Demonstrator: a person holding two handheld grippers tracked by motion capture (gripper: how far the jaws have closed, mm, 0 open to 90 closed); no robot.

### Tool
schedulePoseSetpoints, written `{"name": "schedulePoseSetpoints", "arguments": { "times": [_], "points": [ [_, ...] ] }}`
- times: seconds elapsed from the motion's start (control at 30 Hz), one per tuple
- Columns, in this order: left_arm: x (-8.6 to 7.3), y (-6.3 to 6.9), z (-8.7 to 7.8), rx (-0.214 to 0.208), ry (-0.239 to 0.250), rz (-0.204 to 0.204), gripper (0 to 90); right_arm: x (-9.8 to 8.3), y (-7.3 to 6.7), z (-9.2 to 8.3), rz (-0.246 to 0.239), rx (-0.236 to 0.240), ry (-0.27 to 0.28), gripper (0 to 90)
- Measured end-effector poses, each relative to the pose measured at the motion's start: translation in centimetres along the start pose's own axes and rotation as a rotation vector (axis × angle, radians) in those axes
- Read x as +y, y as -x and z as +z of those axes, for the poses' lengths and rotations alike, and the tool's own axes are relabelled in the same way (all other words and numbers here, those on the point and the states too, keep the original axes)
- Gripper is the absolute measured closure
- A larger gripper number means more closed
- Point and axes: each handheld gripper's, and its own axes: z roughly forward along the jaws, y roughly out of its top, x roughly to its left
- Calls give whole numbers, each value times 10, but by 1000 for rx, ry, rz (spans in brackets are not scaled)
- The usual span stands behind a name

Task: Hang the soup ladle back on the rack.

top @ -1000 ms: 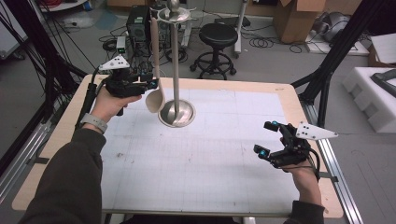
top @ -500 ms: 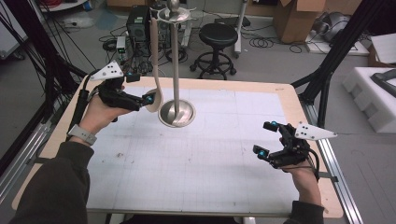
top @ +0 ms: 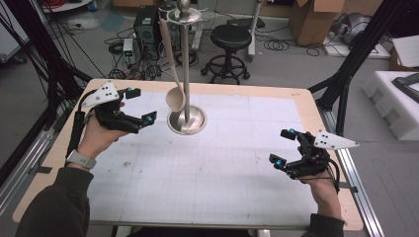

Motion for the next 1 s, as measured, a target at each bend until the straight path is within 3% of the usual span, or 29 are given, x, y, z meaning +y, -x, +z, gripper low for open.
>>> {"name": "schedulePoseSetpoints", "arguments": {
  "times": [0.1, 0.3, 0.47, 0.67, 0.73, 0.87, 1.0],
  "points": [
    [-9, 2, -6, -1, -2, 2, 17, -1, 1, 0, 1, -8, -1, 7],
    [-29, 15, -17, 25, 0, 58, 17, -1, 0, 1, -2, -5, -6, 7],
    [-38, 18, -28, 31, 21, 50, 18, -2, 1, 1, 0, -12, -8, 7],
    [-54, 16, -36, 65, 48, 10, 18, -2, 1, 1, -1, -19, -6, 7],
    [-58, 15, -37, 88, 19, 9, 17, -2, 1, 0, -2, -24, -3, 7],
    [-65, 15, -43, 84, 43, -32, 18, -3, 2, -1, 0, -32, 4, 7],
    [-71, 16, -51, 103, 38, -46, 18, -4, 3, -2, 6, -39, 5, 7]
  ]
}}
